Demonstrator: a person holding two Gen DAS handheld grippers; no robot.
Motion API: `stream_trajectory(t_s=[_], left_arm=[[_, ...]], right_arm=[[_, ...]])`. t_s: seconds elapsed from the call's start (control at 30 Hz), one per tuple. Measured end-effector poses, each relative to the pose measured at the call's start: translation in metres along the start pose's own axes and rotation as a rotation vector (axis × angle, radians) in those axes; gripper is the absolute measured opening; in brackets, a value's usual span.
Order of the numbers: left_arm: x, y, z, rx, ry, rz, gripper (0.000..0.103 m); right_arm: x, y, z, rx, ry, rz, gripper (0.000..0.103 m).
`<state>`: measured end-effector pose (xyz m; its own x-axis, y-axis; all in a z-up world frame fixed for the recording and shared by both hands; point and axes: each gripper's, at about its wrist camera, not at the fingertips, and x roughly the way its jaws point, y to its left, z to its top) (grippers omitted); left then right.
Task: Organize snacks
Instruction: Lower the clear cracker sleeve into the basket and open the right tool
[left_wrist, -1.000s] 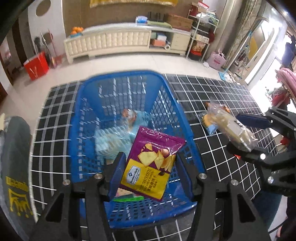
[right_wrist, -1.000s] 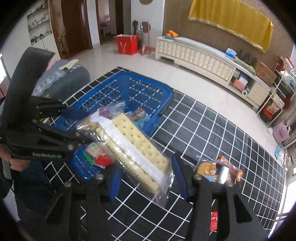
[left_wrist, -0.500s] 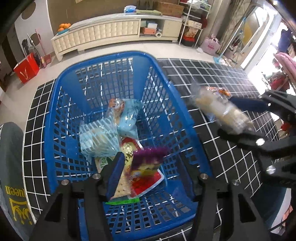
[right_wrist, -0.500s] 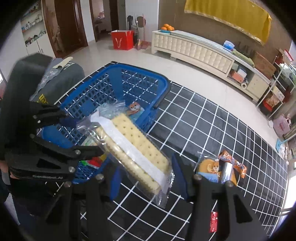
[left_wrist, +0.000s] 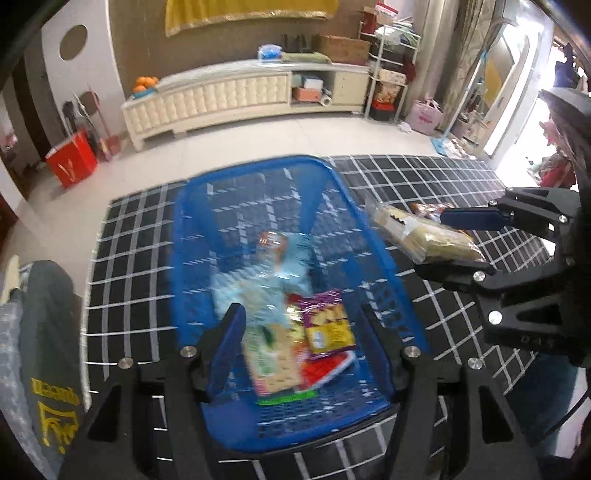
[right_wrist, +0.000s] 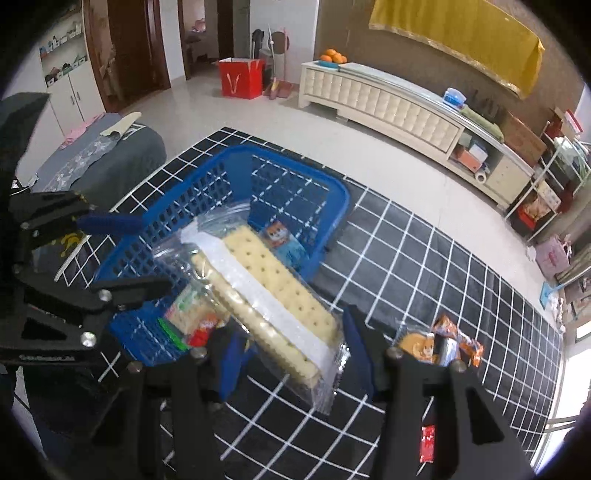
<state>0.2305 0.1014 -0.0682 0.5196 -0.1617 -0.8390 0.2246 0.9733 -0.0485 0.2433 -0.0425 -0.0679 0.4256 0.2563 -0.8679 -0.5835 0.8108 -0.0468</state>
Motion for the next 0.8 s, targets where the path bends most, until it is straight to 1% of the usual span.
stream_trajectory(t_s=[0.13, 0.33, 0.47, 0.53, 0.67, 0.73, 0.8], left_arm=[[-0.005, 0.033, 0.005, -0.049, -0.015, 0.016, 0.059], [-0.003, 0.073, 0.014, -0.103, -0.014, 0.046, 0.059], [0.006, 0.096, 0.02, -0.13, 0.006, 0.034, 0.059], [0.011, 0.104, 0.022, -0.138, 0.012, 0.021, 0.059], [0.028, 0.121, 0.031, -0.164, 0.014, 0.048, 0.059], [0.036, 0.129, 0.034, -0.185, 0.015, 0.043, 0.059], [0.044, 0.134, 0.036, -0.198, 0.031, 0.034, 0.059]], right_arm=[[0.014, 0.012, 0.019, -0.023, 0.017, 0.001, 0.056], [0.045, 0.03, 0.054, -0.086, 0.058, -0.011, 0.056], [0.072, 0.037, 0.075, -0.124, 0.088, -0.022, 0.056], [0.084, 0.04, 0.082, -0.135, 0.101, -0.023, 0.056], [0.108, 0.042, 0.089, -0.137, 0.122, -0.017, 0.056], [0.119, 0.043, 0.092, -0.133, 0.134, -0.009, 0.056], [0.127, 0.043, 0.095, -0.127, 0.141, -0.014, 0.056]])
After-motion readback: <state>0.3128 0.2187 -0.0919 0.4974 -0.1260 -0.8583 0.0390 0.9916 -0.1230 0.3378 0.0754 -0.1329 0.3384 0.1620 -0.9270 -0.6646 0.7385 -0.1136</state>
